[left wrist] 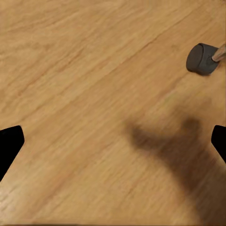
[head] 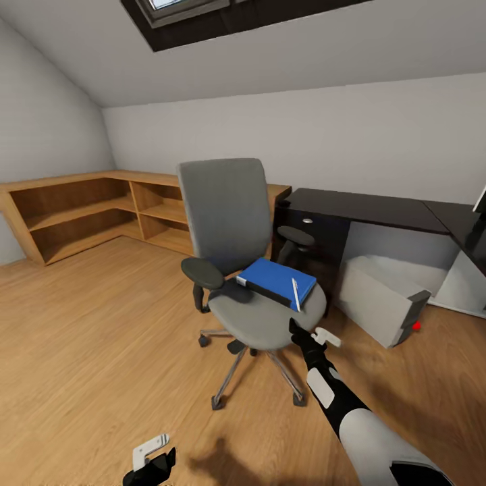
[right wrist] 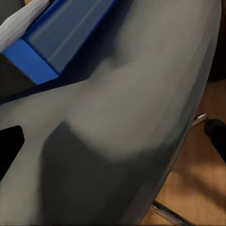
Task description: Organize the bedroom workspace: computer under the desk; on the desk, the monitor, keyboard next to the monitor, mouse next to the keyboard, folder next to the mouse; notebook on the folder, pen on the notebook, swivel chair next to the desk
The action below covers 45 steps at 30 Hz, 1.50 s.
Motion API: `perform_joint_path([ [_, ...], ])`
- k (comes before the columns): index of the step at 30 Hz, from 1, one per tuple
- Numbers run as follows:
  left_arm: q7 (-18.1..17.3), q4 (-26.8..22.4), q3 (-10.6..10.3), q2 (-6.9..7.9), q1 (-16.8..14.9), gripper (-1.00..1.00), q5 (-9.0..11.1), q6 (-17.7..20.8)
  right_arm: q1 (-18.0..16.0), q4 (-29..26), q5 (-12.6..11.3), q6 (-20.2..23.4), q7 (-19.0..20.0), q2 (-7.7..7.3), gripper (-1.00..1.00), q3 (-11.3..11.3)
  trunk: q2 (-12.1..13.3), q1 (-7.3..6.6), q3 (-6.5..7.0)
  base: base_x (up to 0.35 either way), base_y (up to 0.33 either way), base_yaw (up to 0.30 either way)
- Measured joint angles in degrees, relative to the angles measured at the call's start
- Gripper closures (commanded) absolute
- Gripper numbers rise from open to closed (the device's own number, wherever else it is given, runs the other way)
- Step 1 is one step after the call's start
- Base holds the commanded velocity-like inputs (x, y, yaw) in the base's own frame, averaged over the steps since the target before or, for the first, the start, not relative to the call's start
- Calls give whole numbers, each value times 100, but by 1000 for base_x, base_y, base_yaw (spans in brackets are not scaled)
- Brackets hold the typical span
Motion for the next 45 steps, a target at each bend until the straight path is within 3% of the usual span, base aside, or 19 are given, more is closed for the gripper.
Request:
perform_joint_path([
  [38, -1, 2, -1, -3, -2, -100, -1, 3, 5, 38, -27, 45, 139, -116, -100, -3, 1, 1, -1, -24, -5, 8],
  [45, -1, 2, 0, -5, -2, -100, -1, 3, 4, 27, -324, 49, 138, -204, -100, -50, 1, 1, -1, 0, 0, 0],
])
